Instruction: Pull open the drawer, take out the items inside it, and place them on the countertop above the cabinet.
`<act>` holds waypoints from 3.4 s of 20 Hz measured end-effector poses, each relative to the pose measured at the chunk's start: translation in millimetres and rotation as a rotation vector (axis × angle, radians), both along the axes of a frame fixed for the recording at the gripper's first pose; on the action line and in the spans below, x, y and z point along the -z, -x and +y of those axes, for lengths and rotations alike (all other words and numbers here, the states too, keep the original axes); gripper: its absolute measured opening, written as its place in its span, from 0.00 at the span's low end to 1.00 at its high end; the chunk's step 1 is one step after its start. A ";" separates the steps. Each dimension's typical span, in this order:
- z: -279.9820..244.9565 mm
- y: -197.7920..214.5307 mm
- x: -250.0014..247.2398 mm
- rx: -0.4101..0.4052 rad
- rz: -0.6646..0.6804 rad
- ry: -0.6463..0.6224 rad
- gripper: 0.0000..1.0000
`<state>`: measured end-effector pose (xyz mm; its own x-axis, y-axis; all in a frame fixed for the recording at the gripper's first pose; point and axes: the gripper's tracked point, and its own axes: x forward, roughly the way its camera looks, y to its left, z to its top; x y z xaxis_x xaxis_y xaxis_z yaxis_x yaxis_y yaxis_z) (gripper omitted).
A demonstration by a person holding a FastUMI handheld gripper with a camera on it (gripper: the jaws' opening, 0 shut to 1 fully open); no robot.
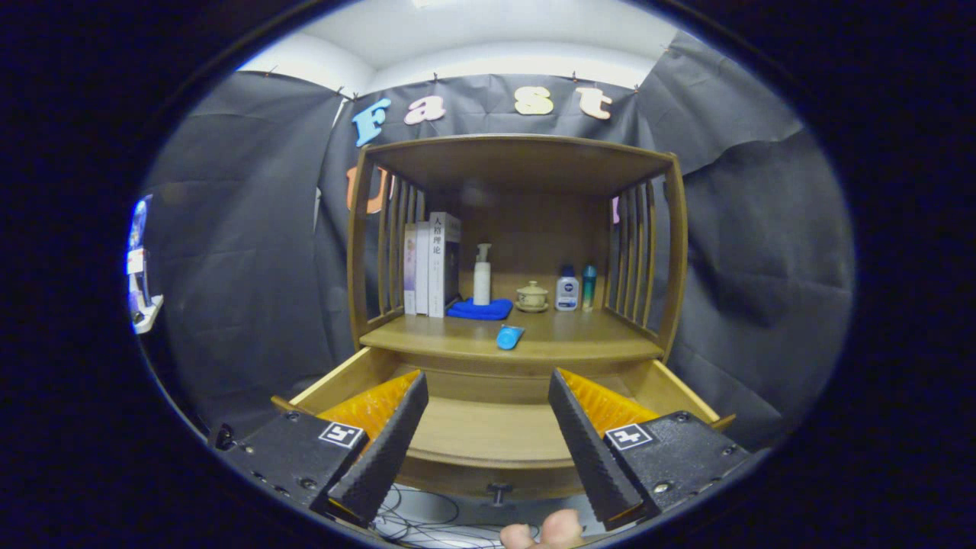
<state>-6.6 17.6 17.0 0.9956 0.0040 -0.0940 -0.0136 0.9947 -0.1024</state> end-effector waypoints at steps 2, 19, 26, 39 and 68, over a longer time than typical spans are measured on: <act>-4.3 6.1 21.6 -0.010 -0.006 0.024 1.00; -44.4 0.6 141.4 0.117 0.099 -0.013 1.00; -44.1 -4.5 141.6 0.158 0.069 -0.006 1.00; -48.3 -28.9 136.2 0.141 0.076 -0.011 1.00; -61.3 -204.3 129.3 0.186 0.177 0.062 1.00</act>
